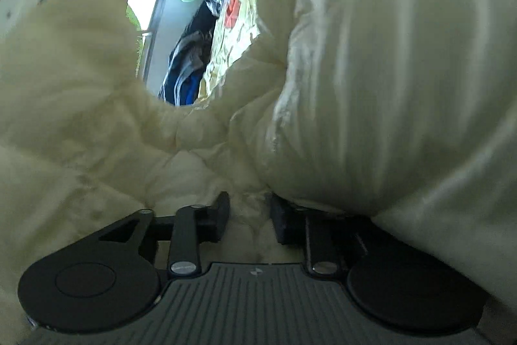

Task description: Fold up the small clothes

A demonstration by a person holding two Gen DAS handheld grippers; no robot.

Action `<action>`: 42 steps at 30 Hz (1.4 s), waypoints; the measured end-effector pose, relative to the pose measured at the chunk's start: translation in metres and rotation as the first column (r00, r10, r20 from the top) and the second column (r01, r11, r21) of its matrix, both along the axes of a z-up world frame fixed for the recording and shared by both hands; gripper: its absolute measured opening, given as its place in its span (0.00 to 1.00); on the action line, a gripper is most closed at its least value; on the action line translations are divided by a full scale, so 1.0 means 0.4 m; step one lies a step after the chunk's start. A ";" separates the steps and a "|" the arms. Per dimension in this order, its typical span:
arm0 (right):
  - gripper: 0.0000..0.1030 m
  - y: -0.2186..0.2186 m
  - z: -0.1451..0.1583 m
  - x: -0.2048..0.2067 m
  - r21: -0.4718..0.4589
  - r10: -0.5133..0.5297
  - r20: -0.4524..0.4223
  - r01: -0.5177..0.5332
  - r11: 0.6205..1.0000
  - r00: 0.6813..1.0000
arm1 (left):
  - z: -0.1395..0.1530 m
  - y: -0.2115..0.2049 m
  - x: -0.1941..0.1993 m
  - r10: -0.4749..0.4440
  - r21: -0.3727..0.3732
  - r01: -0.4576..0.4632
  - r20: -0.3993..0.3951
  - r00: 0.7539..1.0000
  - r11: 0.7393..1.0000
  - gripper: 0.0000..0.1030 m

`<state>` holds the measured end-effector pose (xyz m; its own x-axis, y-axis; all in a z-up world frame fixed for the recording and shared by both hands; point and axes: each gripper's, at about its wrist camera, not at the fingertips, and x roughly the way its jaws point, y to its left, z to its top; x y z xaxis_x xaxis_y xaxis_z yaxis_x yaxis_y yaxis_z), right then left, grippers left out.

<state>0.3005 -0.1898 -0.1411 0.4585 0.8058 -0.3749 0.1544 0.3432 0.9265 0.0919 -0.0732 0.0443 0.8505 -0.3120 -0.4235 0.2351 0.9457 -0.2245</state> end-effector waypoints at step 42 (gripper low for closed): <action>0.34 -0.404 0.067 0.016 -0.374 0.172 0.260 -0.065 0.925 0.950 | -0.133 -0.222 0.078 -0.412 -0.036 0.413 -0.182 0.893 0.910 0.32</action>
